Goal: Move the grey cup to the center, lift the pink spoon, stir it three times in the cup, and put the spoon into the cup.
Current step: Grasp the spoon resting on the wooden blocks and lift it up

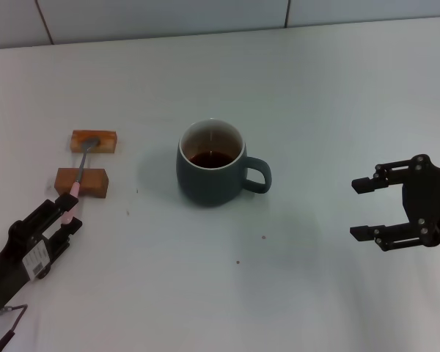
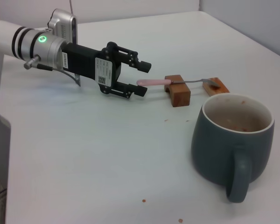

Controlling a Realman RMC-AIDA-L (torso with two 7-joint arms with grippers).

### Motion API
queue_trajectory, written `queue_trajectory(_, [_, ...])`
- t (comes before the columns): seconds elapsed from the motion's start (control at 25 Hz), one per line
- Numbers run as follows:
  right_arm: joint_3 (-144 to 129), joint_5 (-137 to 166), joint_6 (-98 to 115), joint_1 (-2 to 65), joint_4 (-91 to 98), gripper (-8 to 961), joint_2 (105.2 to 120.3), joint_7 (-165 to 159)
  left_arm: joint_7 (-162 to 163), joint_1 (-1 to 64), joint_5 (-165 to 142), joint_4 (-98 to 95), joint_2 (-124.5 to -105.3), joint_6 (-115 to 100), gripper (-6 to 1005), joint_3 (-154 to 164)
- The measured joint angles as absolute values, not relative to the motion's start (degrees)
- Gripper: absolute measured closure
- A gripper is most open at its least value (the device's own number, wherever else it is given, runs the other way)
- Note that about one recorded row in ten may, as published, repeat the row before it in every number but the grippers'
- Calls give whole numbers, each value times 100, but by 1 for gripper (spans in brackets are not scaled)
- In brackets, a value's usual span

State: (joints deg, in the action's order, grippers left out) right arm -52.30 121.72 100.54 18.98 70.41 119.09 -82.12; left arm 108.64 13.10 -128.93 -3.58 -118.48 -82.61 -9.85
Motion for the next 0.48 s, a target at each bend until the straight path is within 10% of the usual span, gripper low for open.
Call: queue_trajectory(0.48, [-5229,12172,10054,1893,7049,250,11909,-8221,10934,1301,-12895,-293,-11841,-8263,488,-993])
